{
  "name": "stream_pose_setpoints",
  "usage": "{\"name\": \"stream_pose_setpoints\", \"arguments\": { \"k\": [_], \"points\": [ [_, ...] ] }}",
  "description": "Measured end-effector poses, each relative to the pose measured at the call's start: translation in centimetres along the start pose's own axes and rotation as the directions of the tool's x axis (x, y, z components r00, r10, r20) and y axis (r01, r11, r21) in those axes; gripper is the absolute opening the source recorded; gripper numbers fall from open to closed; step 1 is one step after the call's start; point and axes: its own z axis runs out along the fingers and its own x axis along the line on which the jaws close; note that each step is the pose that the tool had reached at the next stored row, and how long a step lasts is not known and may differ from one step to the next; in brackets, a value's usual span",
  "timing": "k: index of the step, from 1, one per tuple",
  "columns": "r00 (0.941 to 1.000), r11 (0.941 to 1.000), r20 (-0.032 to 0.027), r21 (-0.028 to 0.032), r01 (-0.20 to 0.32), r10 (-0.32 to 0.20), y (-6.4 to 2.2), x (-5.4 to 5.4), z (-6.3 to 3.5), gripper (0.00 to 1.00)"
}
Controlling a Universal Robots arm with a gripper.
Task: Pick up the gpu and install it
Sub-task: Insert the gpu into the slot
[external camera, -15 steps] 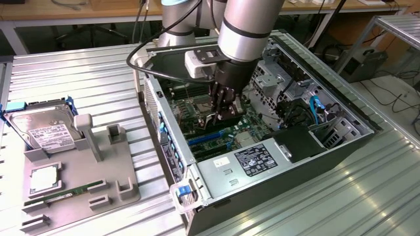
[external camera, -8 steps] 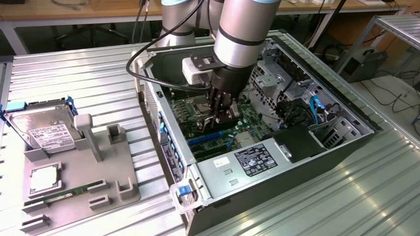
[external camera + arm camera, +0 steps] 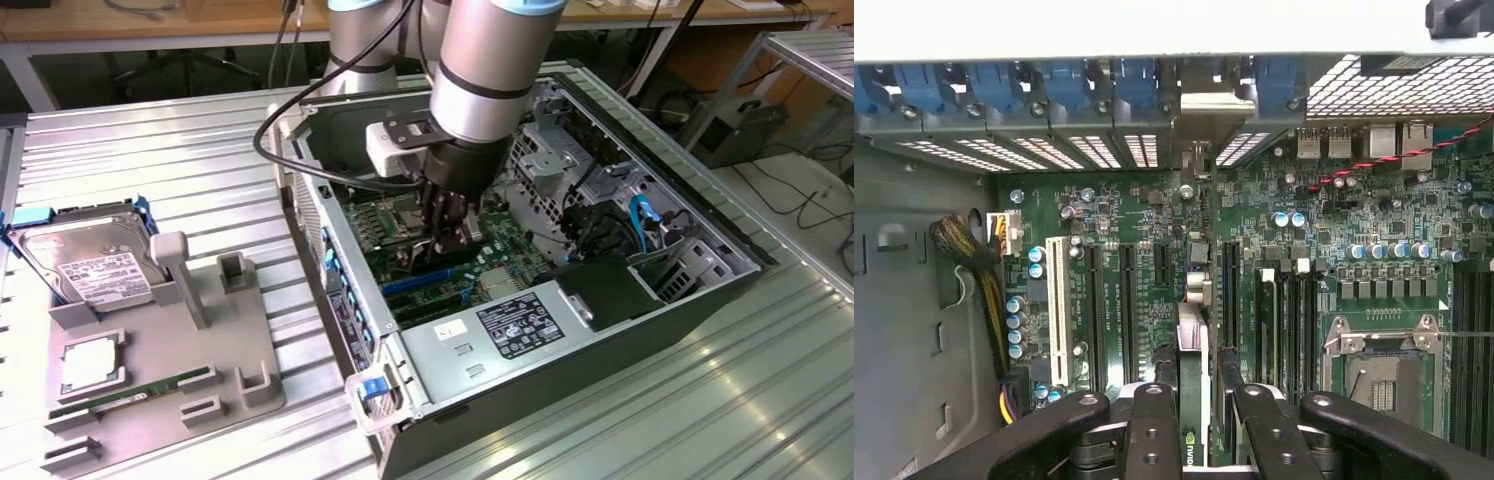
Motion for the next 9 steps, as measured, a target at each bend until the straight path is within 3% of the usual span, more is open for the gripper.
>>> {"name": "stream_pose_setpoints", "arguments": {
  "k": [5,9],
  "points": [
    [1.0000,1.0000,0.0000,0.0000,0.000,0.000,-0.02,0.0,0.94,0.26],
    [1.0000,1.0000,0.0059,-0.0003,0.000,0.000,-0.03,0.0,1.40,0.26]
  ]
}}
